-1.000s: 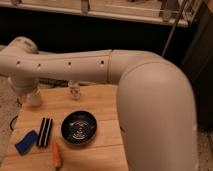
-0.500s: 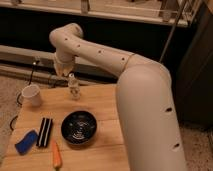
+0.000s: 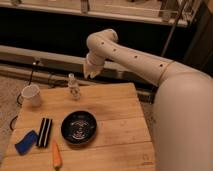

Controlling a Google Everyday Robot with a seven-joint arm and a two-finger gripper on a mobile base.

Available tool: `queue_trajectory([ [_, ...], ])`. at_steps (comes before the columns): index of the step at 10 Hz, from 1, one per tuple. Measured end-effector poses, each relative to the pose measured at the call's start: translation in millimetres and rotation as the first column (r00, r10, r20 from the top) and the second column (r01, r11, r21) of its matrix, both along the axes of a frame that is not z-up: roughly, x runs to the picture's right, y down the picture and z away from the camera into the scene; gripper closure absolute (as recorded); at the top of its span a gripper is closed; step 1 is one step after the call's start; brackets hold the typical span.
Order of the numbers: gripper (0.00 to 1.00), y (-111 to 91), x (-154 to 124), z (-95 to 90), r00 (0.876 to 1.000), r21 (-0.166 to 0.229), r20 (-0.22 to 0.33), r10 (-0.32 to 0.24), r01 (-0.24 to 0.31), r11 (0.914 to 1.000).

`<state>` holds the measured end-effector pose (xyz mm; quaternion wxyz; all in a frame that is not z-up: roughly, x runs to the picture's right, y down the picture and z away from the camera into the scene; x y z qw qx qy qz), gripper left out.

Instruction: Move the arm in a circular motion

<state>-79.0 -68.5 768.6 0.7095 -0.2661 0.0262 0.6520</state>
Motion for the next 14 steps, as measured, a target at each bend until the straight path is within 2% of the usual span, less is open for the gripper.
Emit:
queue_trajectory([
  [1,0.62,29.0,8.4,-24.6,0.999,-0.003,-0.039,0.008,-0.008,1.0000],
  [2,0.62,58.6,3.1,-48.4,0.998,-0.002,-0.058,-0.026,0.026,0.9997],
  [3,0.62,91.5,-7.5,-73.7,0.993,0.001,-0.071,-0.089,0.089,0.9960],
  [4,0.62,126.2,-19.5,-99.3,0.982,0.008,-0.084,-0.167,0.168,0.9857],
  [5,0.62,164.4,-32.3,-127.9,0.961,0.019,-0.099,-0.260,0.263,0.9647],
  [6,0.62,191.0,-42.0,-147.5,0.938,0.029,-0.109,-0.330,0.335,0.9419],
  [7,0.62,215.4,-56.1,-166.2,0.909,0.042,-0.110,-0.401,0.407,0.9123],
  [9,0.62,242.6,-82.6,-191.4,0.862,0.072,-0.103,-0.496,0.504,0.8609],
  [11,0.62,259.6,-136.1,-220.9,0.803,0.134,-0.060,-0.593,0.595,0.7924],
  [12,0.62,259.5,-164.5,-230.4,0.783,0.164,-0.029,-0.622,0.617,0.7695],
  [13,0.62,255.2,-186.7,-235.4,0.771,0.187,-0.002,-0.637,0.626,0.7570],
  [14,0.62,236.8,-219.9,-234.8,0.763,0.221,0.037,-0.645,0.623,0.7501],
])
